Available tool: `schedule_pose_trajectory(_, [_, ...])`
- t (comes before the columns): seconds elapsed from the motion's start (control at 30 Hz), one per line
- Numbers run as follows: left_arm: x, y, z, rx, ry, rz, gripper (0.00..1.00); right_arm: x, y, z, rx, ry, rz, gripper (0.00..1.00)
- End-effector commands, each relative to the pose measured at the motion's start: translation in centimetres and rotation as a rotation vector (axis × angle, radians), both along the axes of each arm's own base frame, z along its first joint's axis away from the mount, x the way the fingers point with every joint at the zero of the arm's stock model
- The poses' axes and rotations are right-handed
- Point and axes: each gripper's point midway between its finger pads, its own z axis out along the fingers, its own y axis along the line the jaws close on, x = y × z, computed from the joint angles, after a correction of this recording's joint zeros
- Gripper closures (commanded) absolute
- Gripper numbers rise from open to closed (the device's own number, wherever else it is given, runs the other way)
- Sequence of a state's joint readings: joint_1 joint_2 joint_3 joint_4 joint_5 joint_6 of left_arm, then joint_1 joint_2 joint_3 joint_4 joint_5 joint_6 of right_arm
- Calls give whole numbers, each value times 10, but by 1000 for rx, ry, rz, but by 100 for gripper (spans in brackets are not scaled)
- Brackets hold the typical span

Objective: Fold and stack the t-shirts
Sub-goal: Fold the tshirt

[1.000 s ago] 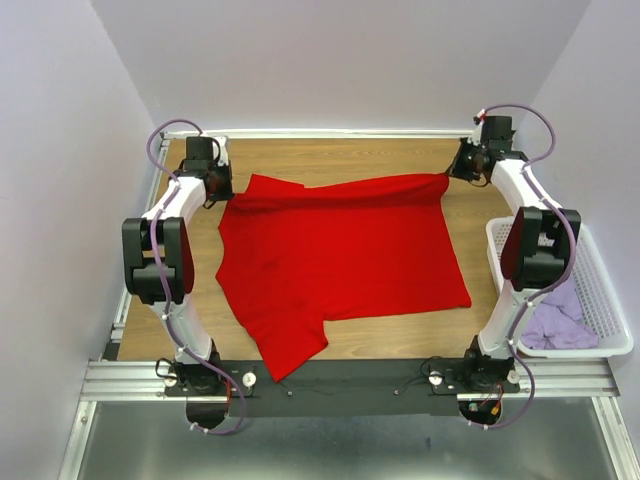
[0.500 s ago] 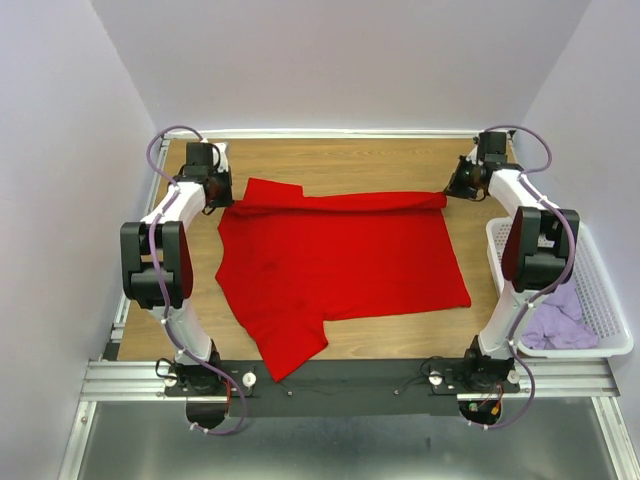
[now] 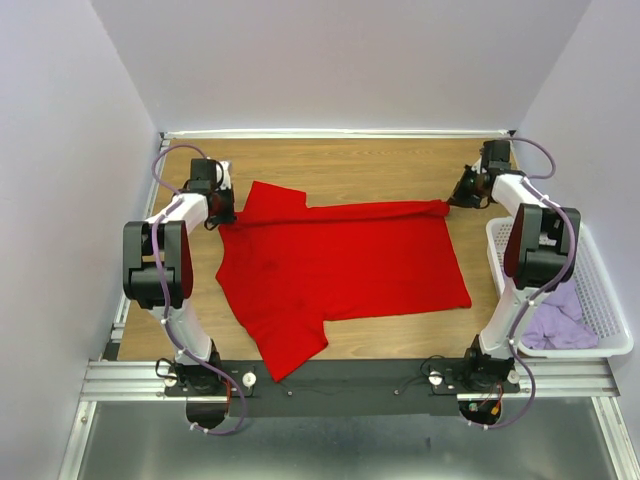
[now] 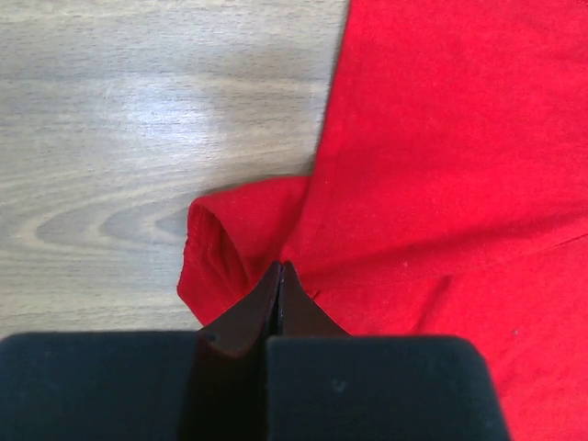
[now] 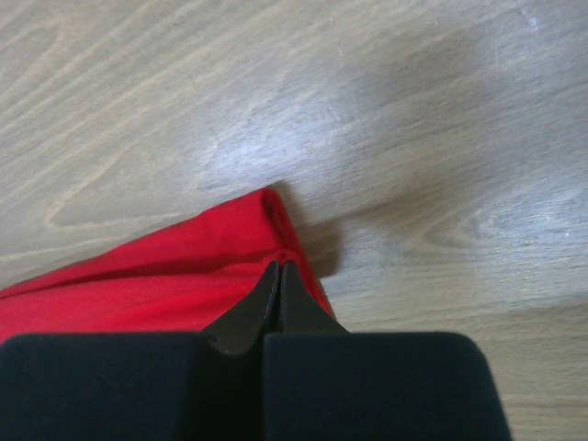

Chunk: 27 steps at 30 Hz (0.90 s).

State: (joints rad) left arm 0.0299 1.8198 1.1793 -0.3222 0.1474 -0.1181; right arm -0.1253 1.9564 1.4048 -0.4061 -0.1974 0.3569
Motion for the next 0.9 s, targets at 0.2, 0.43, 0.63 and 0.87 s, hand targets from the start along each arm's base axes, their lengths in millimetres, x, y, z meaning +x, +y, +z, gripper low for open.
schedule_pose_trajectory(0.2, [-1,7,9,57,-65,36,100,-14,-7,-37,-12,94,-13,99])
schedule_pose_trajectory(0.43, [-13,10,7,57,-49,80,80,-15,1,-33,24,88,5,70])
schedule_pose_trajectory(0.63, [-18,13,35,62,-113,118,72,-14,3,-9,33,49,3,47])
schedule_pose_trajectory(0.87, [-17,1,82,19,-237,98,60,-21,23,32,25,-33,40,32])
